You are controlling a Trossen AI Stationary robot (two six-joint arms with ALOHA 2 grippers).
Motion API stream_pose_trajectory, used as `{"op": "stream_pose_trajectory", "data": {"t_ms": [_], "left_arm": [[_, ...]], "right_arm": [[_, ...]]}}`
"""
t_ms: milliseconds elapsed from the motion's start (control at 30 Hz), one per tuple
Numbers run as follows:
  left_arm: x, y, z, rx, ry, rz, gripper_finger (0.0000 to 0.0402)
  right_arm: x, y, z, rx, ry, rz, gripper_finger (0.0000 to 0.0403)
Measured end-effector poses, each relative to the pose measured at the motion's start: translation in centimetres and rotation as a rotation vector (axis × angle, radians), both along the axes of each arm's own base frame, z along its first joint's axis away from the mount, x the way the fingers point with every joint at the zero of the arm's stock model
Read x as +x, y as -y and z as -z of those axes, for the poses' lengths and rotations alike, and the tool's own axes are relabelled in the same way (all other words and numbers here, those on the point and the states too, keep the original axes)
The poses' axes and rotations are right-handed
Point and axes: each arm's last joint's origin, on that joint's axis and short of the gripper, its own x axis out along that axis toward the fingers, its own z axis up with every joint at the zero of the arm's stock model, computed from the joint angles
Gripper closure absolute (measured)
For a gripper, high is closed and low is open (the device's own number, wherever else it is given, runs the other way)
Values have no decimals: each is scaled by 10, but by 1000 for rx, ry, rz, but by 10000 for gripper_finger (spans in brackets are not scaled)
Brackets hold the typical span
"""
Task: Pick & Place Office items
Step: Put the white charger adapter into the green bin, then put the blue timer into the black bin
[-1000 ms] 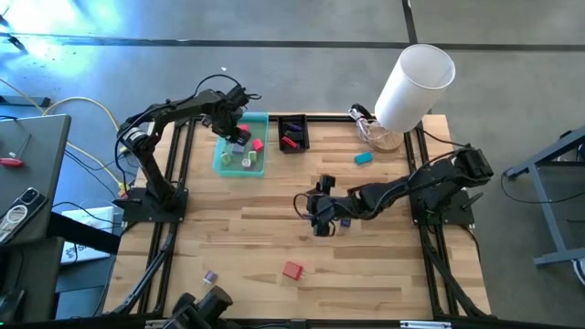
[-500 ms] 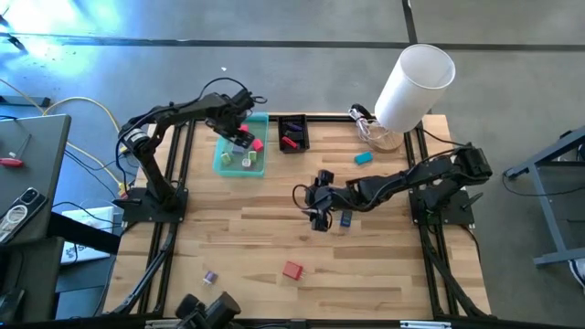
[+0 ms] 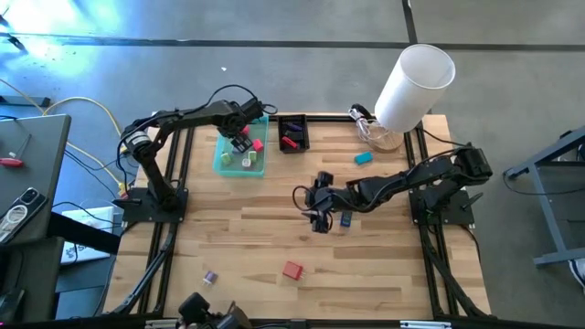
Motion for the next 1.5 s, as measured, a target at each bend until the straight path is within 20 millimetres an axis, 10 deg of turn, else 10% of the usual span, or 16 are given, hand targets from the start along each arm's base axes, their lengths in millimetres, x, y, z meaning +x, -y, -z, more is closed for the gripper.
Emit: {"op": "stream_pose_trajectory", "data": {"t_ms": [867,1133,1500], "left_arm": [[3,13,-23,8,-4,12,152],[20,74,-63,-76,244,147,152],[46,178,-75,-244,375,417,152]], "right_arm": [[-4,-2,-2,-24,-16,9,89],[-34,-20,-27,-200,11,178,89],[-52,-55,-19,167,-160,-35,89]]}}
